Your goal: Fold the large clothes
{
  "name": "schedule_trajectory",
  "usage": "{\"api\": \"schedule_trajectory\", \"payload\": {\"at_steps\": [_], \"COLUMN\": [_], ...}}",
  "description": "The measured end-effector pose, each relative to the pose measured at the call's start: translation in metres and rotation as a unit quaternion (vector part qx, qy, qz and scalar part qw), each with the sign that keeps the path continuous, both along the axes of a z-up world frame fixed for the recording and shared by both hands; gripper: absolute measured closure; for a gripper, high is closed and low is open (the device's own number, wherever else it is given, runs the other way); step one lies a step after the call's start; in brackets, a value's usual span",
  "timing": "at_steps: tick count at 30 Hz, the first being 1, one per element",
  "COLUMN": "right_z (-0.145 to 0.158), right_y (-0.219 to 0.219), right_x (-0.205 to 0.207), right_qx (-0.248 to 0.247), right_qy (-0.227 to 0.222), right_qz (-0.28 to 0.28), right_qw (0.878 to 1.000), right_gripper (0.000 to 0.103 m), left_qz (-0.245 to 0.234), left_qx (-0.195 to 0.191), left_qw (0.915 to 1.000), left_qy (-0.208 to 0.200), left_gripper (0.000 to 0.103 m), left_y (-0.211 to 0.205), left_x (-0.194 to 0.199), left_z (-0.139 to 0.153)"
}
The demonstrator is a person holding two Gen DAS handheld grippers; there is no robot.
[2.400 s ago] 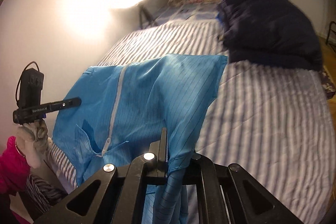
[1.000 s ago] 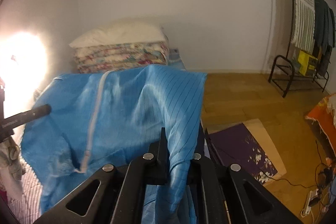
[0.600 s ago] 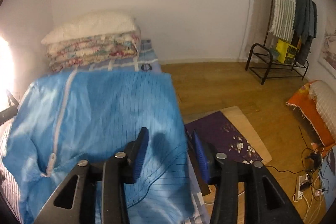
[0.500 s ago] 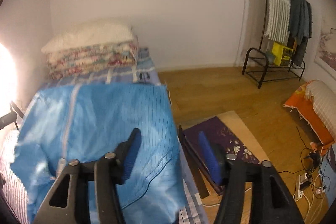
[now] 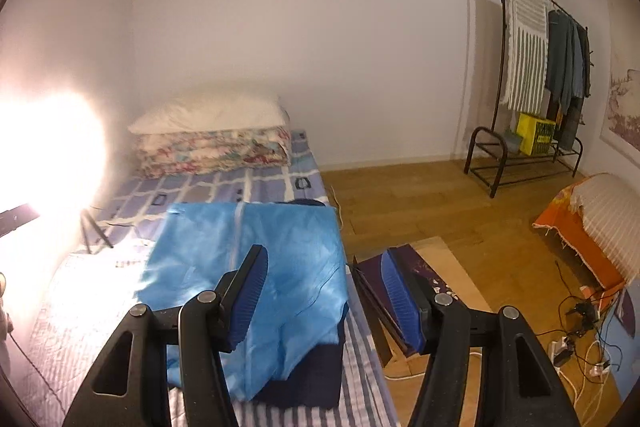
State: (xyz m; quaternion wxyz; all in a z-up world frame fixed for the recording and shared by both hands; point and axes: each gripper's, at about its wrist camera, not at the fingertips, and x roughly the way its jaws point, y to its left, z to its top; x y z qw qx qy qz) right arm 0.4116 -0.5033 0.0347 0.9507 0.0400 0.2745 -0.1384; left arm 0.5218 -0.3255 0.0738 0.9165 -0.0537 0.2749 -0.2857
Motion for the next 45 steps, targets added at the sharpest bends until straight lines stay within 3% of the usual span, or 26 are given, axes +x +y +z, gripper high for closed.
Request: {"api": "schedule_trajectory", "payload": {"at_steps": [6,11,16,20,23,27,34,38,45], "right_z": [0.057,0.096,0.120,0.122,0.118,0.105,0.055,0.014,-0.048], "right_y": [0.030,0.060,0.083,0.101,0.110,0.123,0.150,0.164,0.182], "right_x": [-0.085,-0.153,-0.216,-0.261,-0.286,-0.317,-0.352,-0.352,-0.332], "right_qx": [0.001,-0.008,-0.007,-0.016,-0.005,0.001,-0.009,-0.009,-0.020], "right_qy": [-0.033,-0.056,-0.075,-0.084,-0.081,-0.077,-0.071,-0.057,-0.029], "right_qz": [0.012,0.023,0.030,0.030,0.032,0.028,0.014,0.005,-0.007], "right_qw": [0.999,0.998,0.997,0.996,0.996,0.997,0.997,0.998,0.999], "right_gripper": [0.040,0.039,0.033,0.027,0.026,0.016,0.001,0.000,0.000], "left_qz": [-0.009,-0.019,-0.029,-0.037,-0.048,-0.051,-0.056,-0.047,-0.031], "left_qx": [-0.014,0.005,-0.015,-0.006,-0.008,-0.009,0.015,0.032,0.048], "left_qw": [0.9994,0.9963,0.9955,0.9946,0.9955,0.9966,0.9982,0.9984,0.9983], "left_qy": [-0.032,-0.083,-0.089,-0.097,-0.081,-0.064,-0.018,-0.007,-0.007], "left_gripper": [0.039,0.033,0.027,0.024,0.021,0.012,0.010,0.010,0.010], "left_y": [0.056,0.099,0.142,0.160,0.173,0.186,0.188,0.180,0.165], "left_x": [-0.094,-0.183,-0.250,-0.294,-0.319,-0.341,-0.357,-0.356,-0.343], "left_z": [0.058,0.095,0.112,0.111,0.098,0.072,-0.003,-0.048,-0.101]}}
